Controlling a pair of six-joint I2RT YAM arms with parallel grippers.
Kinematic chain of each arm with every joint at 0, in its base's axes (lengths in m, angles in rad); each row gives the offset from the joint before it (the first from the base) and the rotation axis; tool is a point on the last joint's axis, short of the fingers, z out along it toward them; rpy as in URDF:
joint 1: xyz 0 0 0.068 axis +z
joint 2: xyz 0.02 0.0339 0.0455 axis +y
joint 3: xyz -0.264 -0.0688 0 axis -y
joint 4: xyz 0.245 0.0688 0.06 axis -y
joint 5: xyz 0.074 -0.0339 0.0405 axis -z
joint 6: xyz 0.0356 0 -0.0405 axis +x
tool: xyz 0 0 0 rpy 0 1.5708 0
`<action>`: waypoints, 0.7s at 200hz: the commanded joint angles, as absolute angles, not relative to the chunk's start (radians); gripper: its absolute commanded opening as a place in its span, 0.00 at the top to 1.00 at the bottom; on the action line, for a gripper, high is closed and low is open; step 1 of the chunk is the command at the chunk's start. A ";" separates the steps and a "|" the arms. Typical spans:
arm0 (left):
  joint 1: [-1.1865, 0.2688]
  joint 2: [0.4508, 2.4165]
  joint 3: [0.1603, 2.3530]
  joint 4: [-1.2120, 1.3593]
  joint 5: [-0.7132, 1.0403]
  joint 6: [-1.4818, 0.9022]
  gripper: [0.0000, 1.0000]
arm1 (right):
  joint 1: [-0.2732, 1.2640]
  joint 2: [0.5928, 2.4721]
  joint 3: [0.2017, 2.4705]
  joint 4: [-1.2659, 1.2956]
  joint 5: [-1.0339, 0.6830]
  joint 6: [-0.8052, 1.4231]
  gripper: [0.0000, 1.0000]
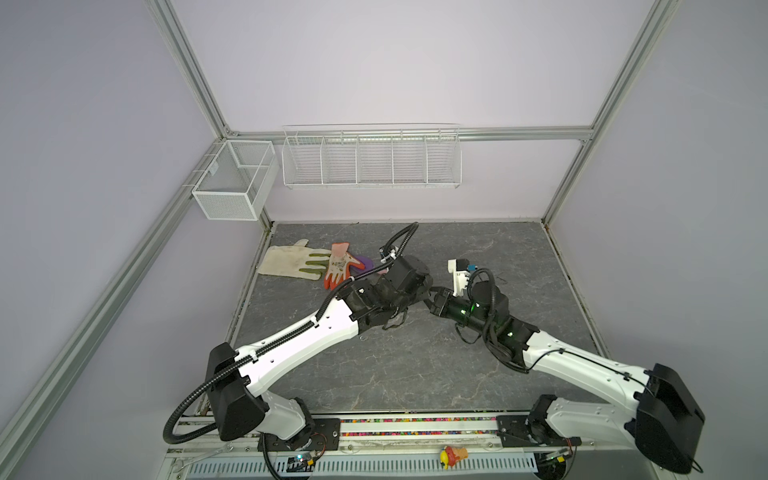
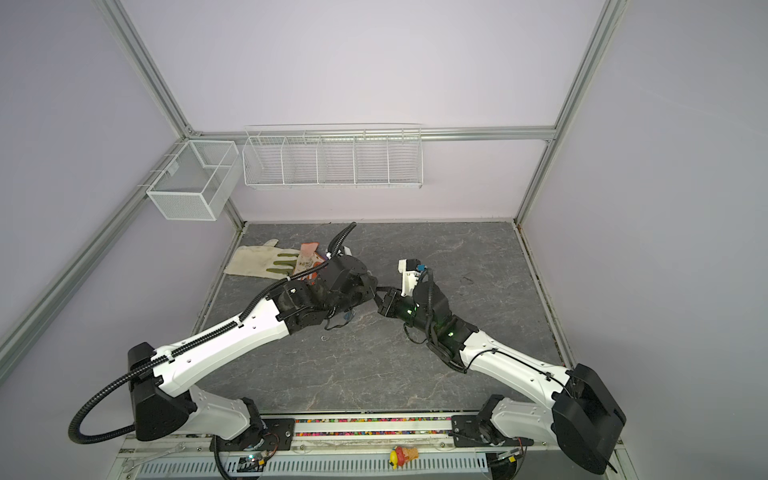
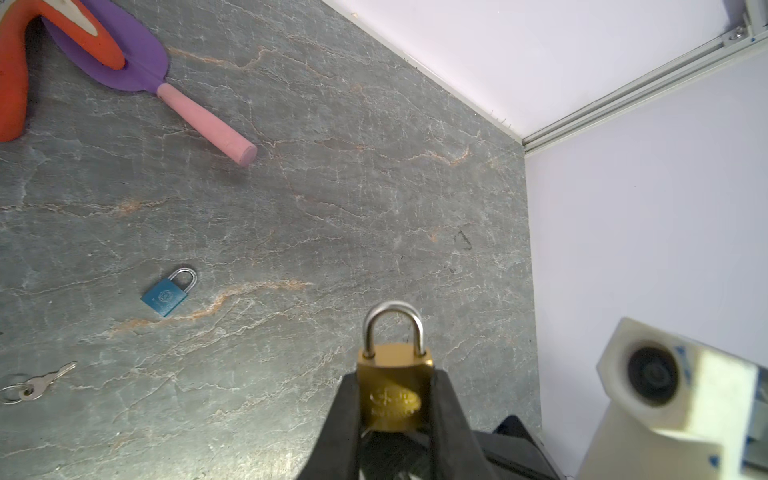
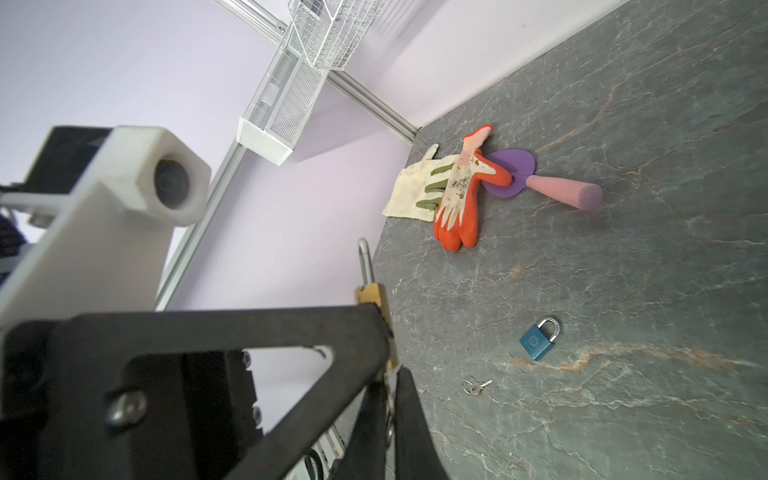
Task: Unlock with the key
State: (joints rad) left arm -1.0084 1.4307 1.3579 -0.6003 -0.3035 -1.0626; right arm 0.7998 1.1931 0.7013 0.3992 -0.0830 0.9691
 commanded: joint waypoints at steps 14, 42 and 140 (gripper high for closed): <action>-1.017 1.397 1.334 -0.544 -0.197 -1.074 1.00 | 0.777 1.164 0.712 0.624 -0.188 1.050 0.94; -1.017 1.379 1.316 -0.524 -0.176 -1.064 1.00 | 0.762 1.165 0.718 0.690 -0.220 1.104 0.94; -1.015 1.346 1.240 -0.415 -0.134 -1.076 1.00 | 0.749 1.183 0.734 0.793 -0.266 1.218 0.94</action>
